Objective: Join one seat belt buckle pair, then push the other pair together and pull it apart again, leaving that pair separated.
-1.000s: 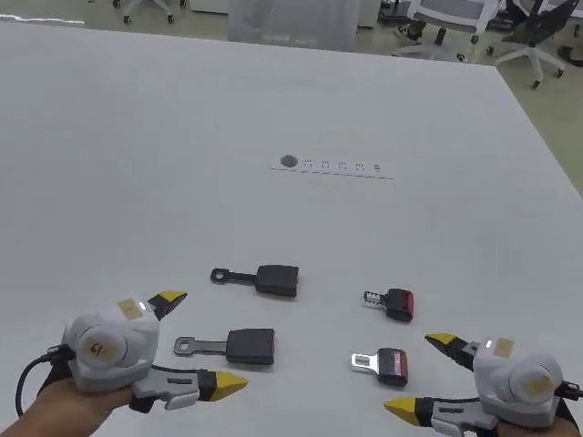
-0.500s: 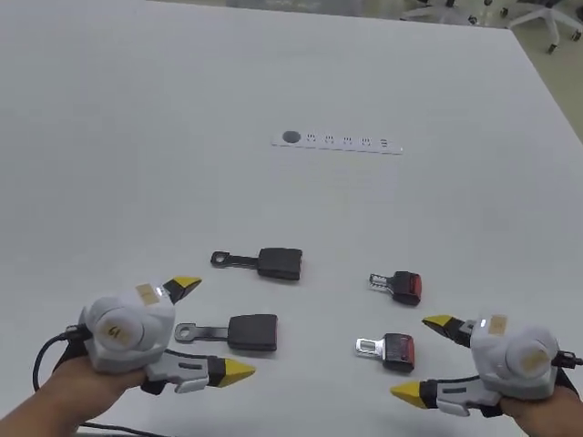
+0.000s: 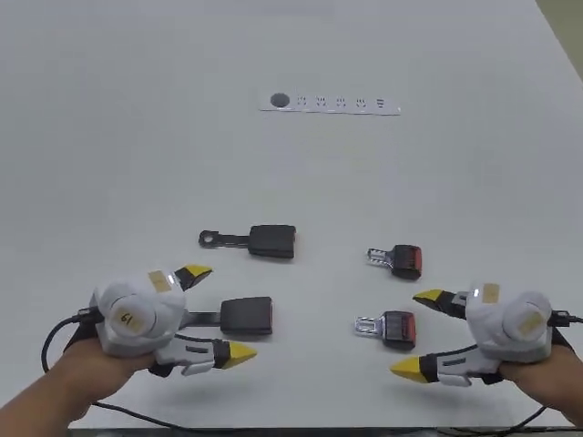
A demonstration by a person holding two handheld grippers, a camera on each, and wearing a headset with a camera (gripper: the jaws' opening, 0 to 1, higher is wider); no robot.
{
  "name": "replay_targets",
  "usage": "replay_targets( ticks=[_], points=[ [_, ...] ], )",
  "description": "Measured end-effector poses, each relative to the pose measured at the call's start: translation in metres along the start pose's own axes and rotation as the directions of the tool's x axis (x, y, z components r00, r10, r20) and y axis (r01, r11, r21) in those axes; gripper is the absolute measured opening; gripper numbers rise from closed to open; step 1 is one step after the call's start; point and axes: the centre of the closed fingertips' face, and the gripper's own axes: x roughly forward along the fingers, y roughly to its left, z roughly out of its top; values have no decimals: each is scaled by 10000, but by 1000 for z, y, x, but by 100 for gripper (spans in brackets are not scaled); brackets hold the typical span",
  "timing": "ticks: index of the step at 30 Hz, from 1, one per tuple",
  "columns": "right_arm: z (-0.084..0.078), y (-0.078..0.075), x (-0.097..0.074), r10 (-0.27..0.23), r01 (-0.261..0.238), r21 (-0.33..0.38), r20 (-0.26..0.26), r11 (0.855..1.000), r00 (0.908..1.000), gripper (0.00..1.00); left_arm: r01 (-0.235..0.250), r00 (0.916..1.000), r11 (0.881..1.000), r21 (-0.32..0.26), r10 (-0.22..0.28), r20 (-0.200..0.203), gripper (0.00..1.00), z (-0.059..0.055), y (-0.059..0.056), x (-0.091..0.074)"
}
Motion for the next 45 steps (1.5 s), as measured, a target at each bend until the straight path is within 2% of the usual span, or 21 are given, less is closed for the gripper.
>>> replay_targets(
  ticks=[6,9,12,15,16,18,21,24,25,27,28,29,30,32,34,36,37,38,40,42,45],
  points=[
    [-5,-5,7,179,-183,-124,-291,9998,9994,70,418,9991,9989,189,-417,-59,77,-2,-1,11],
    [-4,-7,8,253,-255,-74,-242,9996,9994,70,647,9969,9973,346,-630,-466,76,-9,-1,19],
    [-6,-6,10,353,-358,-116,-387,9993,9986,70,868,9950,9940,659,-833,-545,72,-12,-3,22],
    [-6,-1,13,836,-870,-859,-432,9925,9956,71,1136,9929,9918,593,-1111,-432,65,-14,-1,26],
    [-8,1,12,866,-898,-635,-518,9939,9949,71,1234,9883,9885,874,-1145,-1004,63,-24,1,27],
    [-5,0,11,947,-963,-377,-432,9946,9946,70,1630,9791,9795,1187,-1457,-1422,59,-31,-4,28],
    [-6,0,13,1017,-1049,-721,-466,9919,9937,68,1728,9803,9770,1247,-1584,-1177,53,-27,-7,29],
    [-5,7,13,1509,-1537,-777,-408,9851,9877,60,1833,9762,9729,1407,-1633,-1427,52,-33,-7,30],
    [-4,8,13,1539,-1563,-812,-359,9844,9874,58,1862,9775,9651,1840,-1630,-1341,51,-32,-6,31],
    [-4,3,15,1316,-1370,-1391,-472,9808,9902,56,1853,9790,9660,1802,-1656,-1191,46,-30,-4,31],
    [-4,2,15,1349,-1392,-1236,-431,9825,9899,54,1809,9794,9675,1766,-1607,-1225,40,-29,-3,31],
    [-3,0,15,1362,-1398,-1111,-392,9839,9899,53,2227,9699,9529,2059,-1952,-1456,39,-31,-8,31],
    [-4,-4,15,1131,-1169,-1215,-379,9857,9929,53,1987,9744,9477,2497,-1638,-1538,38,-31,-1,33],
    [-4,-5,16,1090,-1128,-1236,-376,9859,9933,52,2172,9711,9482,2316,-1860,-1493,37,-29,-4,30],
    [-5,-4,16,1173,-1216,-1204,-422,9853,9922,52,2364,9657,9348,2649,-1959,-1703,36,-31,-4,31],
    [-5,-3,15,1336,-1360,-902,-324,9866,9905,49,2458,9632,9305,2715,-2031,-1760,36,-30,-5,32],
    [-5,-4,15,1371,-1399,-926,-361,9858,9899,44,2600,9586,9182,2987,-2082,-1944,36,-32,-5,32],
    [-9,-11,15,990,-1072,-1632,-578,9807,9934,40,2731,9546,9139,3002,-2190,-2017,36,-32,-6,32],
    [-10,-5,13,1239,-1311,-1250,-636,9835,9903,36,2804,9519,9105,3040,-2230,-2101,35,-31,-5,32],
    [-10,-5,13,1278,-1376,-1601,-697,9775,9893,35,2910,9491,9028,3166,-2307,-2146,35,-32,-6,33],
    [-9,-6,13,1398,-1496,-1402,-772,9788,9872,35,3071,9442,8941,3259,-2434,-2221,35,-32,-6,33]
  ],
)
